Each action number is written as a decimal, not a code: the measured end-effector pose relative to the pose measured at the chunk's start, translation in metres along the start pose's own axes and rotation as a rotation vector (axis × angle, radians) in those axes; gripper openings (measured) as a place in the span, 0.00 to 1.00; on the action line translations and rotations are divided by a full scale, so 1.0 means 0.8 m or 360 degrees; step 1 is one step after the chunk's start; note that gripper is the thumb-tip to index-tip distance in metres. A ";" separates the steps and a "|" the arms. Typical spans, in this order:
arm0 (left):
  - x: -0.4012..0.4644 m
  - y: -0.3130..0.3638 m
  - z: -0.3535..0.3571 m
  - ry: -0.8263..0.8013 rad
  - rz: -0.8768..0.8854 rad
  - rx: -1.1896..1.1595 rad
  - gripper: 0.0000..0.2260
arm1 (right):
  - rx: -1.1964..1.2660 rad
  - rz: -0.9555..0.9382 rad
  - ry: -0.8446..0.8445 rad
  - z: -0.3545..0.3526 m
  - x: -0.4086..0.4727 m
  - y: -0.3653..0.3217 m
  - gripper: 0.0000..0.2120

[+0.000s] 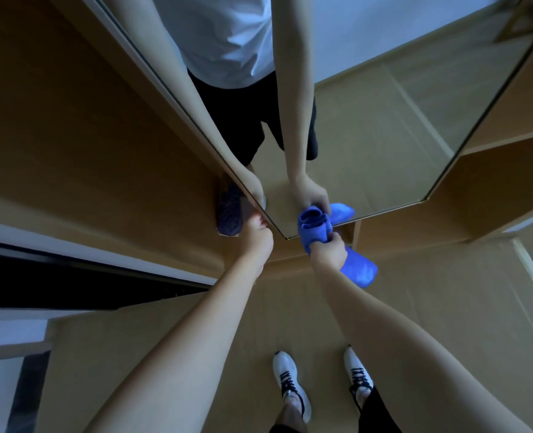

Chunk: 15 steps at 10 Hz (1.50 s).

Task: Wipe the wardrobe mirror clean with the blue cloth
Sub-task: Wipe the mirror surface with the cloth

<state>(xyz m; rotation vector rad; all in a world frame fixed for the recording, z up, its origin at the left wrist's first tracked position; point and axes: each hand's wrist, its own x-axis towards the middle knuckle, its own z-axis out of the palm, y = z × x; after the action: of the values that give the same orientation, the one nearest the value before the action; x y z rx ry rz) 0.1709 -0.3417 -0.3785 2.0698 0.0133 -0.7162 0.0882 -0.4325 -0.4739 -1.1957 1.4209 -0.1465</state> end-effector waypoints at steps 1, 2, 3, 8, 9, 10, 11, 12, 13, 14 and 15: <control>-0.008 0.007 0.006 0.0035 0.0021 0.0015 0.24 | -0.0152 -0.0173 -0.0189 0.005 -0.003 -0.003 0.16; -0.010 0.007 0.008 0.0028 0.0028 0.0009 0.25 | -0.0131 -0.0197 0.0017 -0.022 0.018 -0.007 0.14; -0.008 0.000 0.006 0.0002 0.0030 -0.0059 0.25 | 0.0181 0.0012 0.0344 -0.061 0.044 -0.009 0.14; -0.008 0.007 0.018 0.0114 -0.0062 0.0114 0.22 | -0.0207 -0.0041 -0.0149 -0.078 0.056 -0.019 0.02; -0.007 0.006 0.020 0.0114 -0.0087 0.0160 0.21 | -0.0194 -0.0047 -0.0086 -0.099 0.070 -0.026 0.05; -0.008 0.006 0.019 0.0090 -0.0089 0.0173 0.20 | 0.0094 0.0048 0.0223 -0.140 0.086 -0.044 0.07; -0.014 0.012 0.022 0.0117 -0.0084 0.0143 0.20 | 0.0594 0.0069 0.0335 -0.161 0.087 -0.052 0.13; -0.019 0.016 0.031 0.0180 -0.0113 0.0126 0.21 | 0.0348 0.0018 0.0077 -0.137 0.077 -0.038 0.18; -0.024 0.022 0.037 0.0229 -0.0134 0.0123 0.22 | 0.0148 0.0001 -0.0116 -0.114 0.056 -0.032 0.17; -0.025 0.026 0.038 0.0255 -0.0116 0.0154 0.22 | 0.0134 0.0038 -0.0045 -0.126 0.069 -0.035 0.14; -0.023 0.027 0.039 0.0258 -0.0120 0.0160 0.23 | 0.0281 0.0107 0.0226 -0.163 0.088 -0.046 0.12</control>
<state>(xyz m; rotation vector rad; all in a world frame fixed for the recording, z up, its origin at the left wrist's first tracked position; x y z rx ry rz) 0.1467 -0.3740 -0.3656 2.2289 0.1502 -0.6029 0.0220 -0.5697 -0.4589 -1.0075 1.5364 -0.3091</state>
